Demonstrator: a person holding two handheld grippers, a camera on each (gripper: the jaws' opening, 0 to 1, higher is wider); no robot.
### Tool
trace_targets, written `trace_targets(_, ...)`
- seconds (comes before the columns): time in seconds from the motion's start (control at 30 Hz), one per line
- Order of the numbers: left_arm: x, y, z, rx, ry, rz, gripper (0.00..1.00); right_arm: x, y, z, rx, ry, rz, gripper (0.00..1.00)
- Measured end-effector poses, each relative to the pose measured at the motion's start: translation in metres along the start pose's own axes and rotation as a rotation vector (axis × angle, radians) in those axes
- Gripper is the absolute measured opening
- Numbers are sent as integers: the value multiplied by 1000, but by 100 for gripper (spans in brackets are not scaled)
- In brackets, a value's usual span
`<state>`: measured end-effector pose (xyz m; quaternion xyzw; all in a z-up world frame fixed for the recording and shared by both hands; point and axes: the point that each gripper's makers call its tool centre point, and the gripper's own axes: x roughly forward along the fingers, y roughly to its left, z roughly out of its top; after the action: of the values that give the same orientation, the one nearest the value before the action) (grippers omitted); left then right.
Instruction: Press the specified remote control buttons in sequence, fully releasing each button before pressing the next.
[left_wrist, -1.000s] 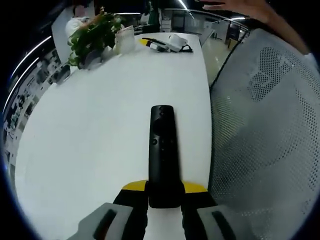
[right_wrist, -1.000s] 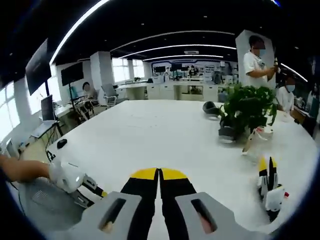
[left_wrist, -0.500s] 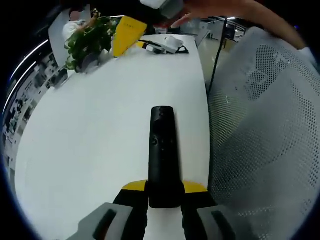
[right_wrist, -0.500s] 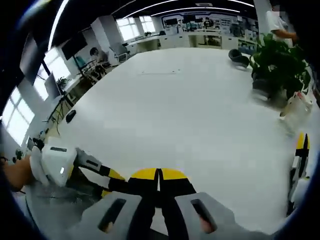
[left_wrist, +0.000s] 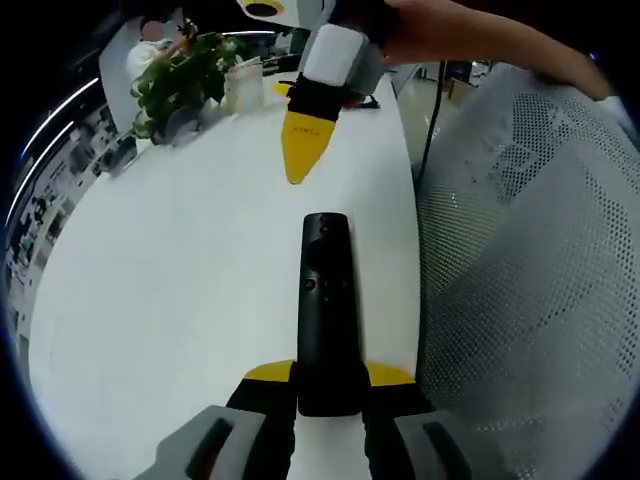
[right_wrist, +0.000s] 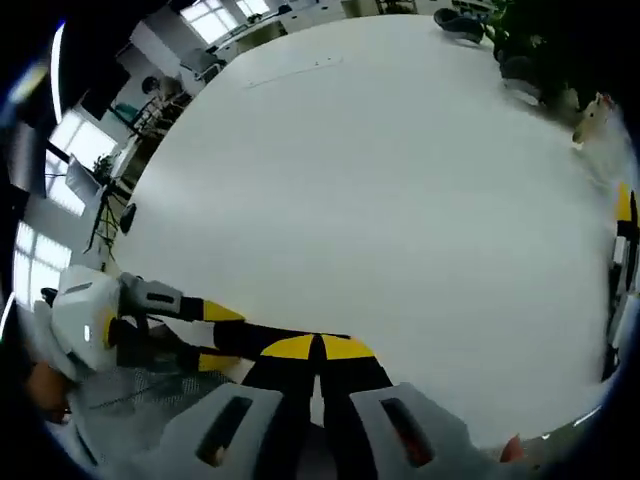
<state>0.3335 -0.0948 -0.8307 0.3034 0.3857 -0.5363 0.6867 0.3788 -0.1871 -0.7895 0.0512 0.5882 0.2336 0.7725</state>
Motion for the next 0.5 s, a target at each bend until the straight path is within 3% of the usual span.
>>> trace_targets(0.2, 1, 0, 0, 11, 2, -6, 24, 18, -5, -22, -23, 118, -42, 0)
trace_targets(0.3, 1, 0, 0, 11, 1, -6, 24, 17, -8, -21, -61, 108, -80, 0)
trace_targets(0.5, 1, 1, 0, 13, 3, -5, 24, 22, -12, -25, -51, 122, -83, 0)
